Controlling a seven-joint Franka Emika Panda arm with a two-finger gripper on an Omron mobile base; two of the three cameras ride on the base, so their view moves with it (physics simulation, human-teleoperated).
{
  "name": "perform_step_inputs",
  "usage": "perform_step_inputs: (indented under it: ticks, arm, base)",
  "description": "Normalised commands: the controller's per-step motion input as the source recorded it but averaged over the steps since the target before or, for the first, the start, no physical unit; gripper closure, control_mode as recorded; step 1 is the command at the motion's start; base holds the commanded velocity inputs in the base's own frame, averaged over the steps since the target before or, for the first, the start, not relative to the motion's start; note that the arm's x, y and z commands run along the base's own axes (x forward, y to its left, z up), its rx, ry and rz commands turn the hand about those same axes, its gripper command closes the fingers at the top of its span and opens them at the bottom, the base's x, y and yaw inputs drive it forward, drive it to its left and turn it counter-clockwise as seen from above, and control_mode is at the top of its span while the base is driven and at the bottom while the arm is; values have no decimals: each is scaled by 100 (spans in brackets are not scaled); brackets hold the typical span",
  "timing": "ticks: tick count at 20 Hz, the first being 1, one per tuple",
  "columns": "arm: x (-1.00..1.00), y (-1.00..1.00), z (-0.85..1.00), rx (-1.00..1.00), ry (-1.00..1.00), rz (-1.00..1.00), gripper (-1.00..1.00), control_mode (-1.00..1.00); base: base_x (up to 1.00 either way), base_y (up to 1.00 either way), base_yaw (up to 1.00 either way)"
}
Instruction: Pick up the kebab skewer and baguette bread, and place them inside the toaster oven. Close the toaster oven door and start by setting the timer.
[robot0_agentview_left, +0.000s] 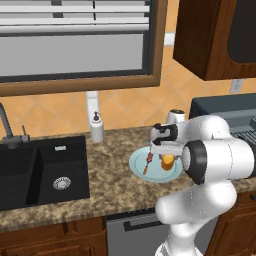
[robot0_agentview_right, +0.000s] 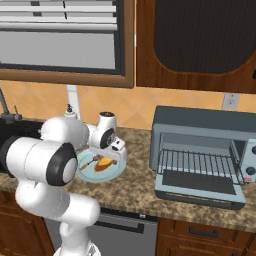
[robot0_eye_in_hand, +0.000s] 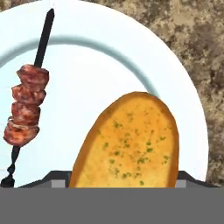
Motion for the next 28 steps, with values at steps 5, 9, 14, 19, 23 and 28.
perform_step_inputs:
  ticks: [5,9,14,19,23,28]
  arm:
    - [-63,-33,100,10,0,-8,100,-100]
    - [-94,-54,63,12,0,-18,100,-100]
    - [-58,-54,61,10,0,-25,100,-100]
    - [-8,-67,64,8,0,-23,100,-100]
    - [-19,-84,52,7,0,-22,100,-100]
    - [-8,-89,39,13,0,-24,100,-100]
  base:
    - [0,0,0]
    - [0,0,0]
    - [0,0,0]
    - [0,0,0]
    - [0,0,0]
    - [0,0,0]
